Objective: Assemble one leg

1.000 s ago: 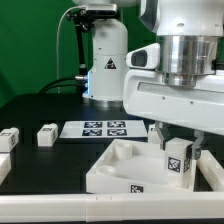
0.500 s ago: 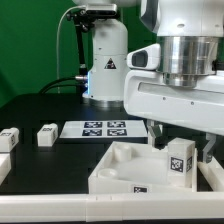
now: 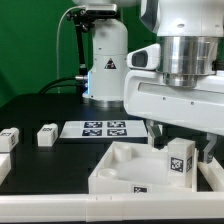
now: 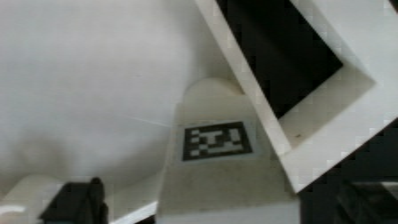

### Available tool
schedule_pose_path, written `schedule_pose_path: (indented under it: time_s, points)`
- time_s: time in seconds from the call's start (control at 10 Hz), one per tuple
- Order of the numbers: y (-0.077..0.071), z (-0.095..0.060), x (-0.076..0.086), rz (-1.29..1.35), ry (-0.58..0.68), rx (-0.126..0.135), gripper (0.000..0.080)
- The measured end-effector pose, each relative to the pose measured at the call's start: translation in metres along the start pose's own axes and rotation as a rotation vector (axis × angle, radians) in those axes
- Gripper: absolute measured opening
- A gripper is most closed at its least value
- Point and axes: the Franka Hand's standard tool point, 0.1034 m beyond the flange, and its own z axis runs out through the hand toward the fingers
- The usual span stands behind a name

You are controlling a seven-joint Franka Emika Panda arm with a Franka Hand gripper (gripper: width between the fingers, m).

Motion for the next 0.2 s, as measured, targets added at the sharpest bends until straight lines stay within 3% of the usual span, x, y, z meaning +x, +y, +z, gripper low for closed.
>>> schedule_pose_path:
  time_s: [0.2]
  points:
    - [0.0000, 0.0000, 0.0000, 0.000, 0.000, 0.000, 0.0649]
